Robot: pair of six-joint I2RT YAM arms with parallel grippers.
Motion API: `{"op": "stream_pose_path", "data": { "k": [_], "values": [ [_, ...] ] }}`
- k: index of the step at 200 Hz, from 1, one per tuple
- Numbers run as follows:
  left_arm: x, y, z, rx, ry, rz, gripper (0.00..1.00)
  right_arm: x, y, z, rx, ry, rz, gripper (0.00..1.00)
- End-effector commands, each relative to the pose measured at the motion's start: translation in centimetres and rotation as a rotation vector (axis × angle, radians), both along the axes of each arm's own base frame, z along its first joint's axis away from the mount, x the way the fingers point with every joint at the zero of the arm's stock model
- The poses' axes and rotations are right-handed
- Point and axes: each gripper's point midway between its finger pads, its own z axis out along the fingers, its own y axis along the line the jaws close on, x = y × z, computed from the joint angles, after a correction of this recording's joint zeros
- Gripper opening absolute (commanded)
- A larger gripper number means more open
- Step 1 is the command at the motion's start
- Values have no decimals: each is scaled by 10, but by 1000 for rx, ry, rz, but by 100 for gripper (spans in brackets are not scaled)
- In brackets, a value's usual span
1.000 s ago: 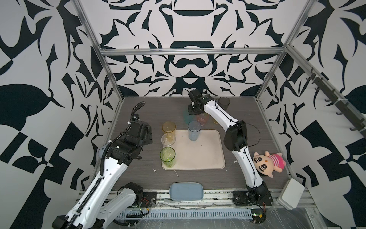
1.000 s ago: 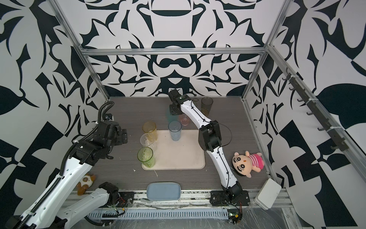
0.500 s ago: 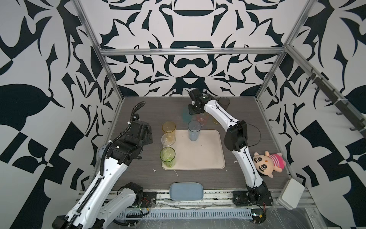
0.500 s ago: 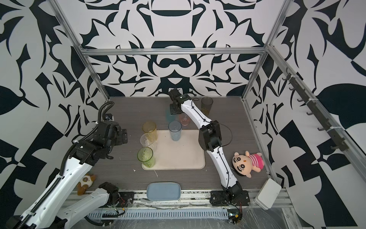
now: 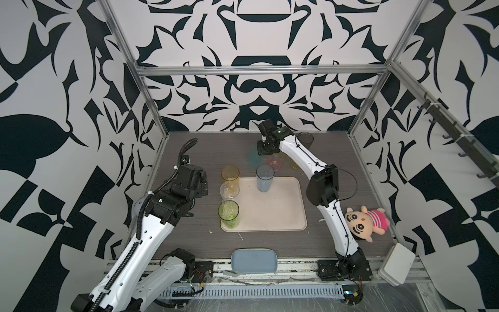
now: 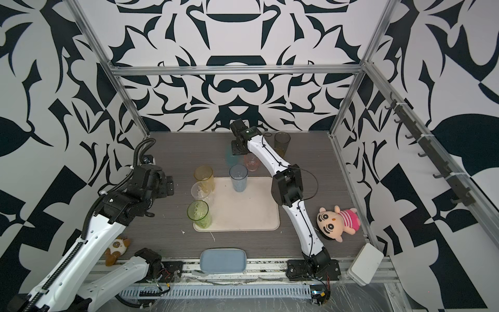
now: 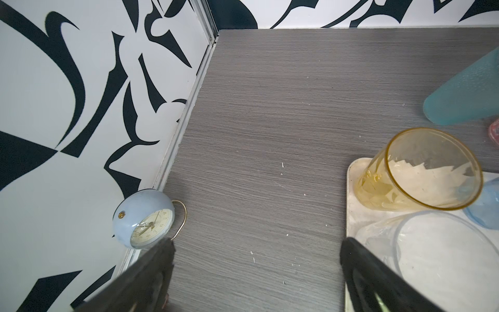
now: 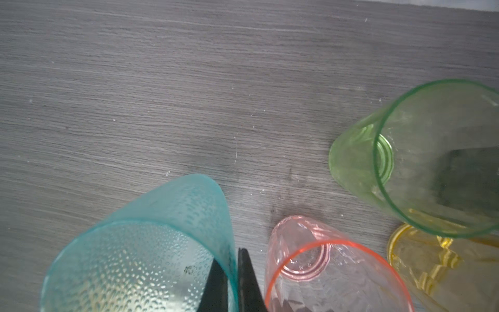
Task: Place the glasses into the tray
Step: Pick up the glass from the top-center of the table, then place the glass on the tray.
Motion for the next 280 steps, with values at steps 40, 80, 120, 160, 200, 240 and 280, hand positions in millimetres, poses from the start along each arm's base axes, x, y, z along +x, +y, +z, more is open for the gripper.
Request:
{"op": "stream_pose_path", "data": {
  "k": [40, 80, 120, 160, 200, 240, 280],
  "values": [
    [-5, 4, -3, -3, 5, 17, 100, -15, -12, 113, 96, -158, -9, 0],
    [-5, 4, -2, -4, 1, 18, 100, -32, -24, 137, 89, -173, -12, 0],
    [-5, 6, -1, 5, -2, 28, 99, -54, -41, 159, 75, -190, -15, 0],
    [-6, 7, 0, 8, -5, 30, 99, -79, -63, 174, 42, -196, -19, 0],
    [-6, 9, 1, 12, -11, 37, 100, -105, -84, 181, 6, -203, -23, 0],
    [-6, 9, 1, 15, -11, 39, 99, -131, -108, 180, -27, -218, -42, 0],
    [-6, 9, 0, 16, -6, 39, 100, -157, -125, 170, -42, -205, -44, 0]
  ]
}}
